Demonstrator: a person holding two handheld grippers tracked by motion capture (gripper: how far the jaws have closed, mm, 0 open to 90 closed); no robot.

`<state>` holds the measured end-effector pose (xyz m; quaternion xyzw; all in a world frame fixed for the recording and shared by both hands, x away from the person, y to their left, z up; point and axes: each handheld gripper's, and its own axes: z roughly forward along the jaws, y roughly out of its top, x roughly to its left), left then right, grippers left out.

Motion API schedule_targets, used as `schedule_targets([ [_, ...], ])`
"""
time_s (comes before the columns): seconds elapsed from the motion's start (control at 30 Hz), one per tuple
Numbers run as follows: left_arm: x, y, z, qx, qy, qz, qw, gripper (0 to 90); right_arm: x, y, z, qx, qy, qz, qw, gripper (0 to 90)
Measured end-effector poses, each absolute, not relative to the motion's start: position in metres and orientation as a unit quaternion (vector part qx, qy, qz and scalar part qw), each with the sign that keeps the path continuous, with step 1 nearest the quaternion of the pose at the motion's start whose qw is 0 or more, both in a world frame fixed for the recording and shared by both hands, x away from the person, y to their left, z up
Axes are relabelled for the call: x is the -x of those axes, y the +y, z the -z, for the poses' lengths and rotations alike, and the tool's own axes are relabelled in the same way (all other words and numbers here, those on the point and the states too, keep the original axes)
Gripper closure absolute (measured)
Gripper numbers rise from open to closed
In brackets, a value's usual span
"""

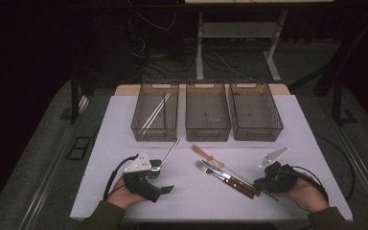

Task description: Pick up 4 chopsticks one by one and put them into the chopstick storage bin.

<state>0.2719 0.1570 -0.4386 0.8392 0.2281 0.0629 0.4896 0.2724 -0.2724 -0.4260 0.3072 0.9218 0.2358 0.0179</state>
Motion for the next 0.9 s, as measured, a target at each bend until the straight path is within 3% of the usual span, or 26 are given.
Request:
schedule_targets([
  [0.3, -0.272, 0.157, 0.438, -0.839, 0.227, -0.062, 0.490, 0.0, -0.282, -0.260, 0.424, -0.292, 0.942, -0.164, 0.027, 82.1],
  [0.6, -0.271, 0.157, 0.438, -0.840, 0.226, -0.062, 0.490, 0.0, -0.301, -0.237, 0.420, -0.295, 0.953, -0.067, -0.004, 82.8],
  [0.9, -0.271, 0.156, 0.438, -0.840, 0.225, -0.062, 0.489, 0.0, -0.302, -0.233, 0.420, -0.300, 0.953, -0.050, -0.004, 85.1],
])
